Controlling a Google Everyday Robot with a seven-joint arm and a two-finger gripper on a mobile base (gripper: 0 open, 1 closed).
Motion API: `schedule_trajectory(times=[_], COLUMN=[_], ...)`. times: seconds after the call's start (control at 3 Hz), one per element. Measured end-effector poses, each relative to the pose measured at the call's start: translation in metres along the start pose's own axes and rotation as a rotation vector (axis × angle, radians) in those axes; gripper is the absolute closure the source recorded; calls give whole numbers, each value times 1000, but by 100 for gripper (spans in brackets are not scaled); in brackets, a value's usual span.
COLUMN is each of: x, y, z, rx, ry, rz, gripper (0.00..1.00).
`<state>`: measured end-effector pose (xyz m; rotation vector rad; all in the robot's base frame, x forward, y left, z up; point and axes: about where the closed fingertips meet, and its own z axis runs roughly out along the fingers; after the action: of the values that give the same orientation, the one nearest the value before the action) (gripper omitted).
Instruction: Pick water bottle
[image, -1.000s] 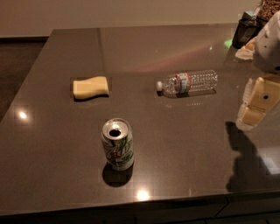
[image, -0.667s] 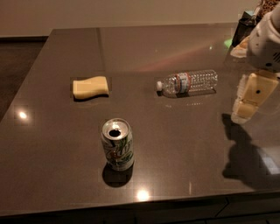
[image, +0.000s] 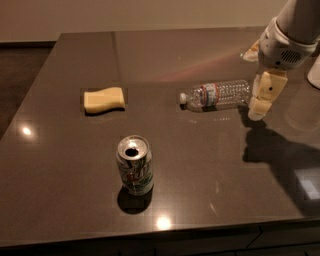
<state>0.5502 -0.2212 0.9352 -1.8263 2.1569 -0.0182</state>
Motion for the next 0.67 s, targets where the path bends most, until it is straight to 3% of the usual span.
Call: schedule_trajectory(times=[0.67], x=[-7], y=[-57], z=[54], rx=[-78], ry=[-8], rz=[-42], gripper=[0])
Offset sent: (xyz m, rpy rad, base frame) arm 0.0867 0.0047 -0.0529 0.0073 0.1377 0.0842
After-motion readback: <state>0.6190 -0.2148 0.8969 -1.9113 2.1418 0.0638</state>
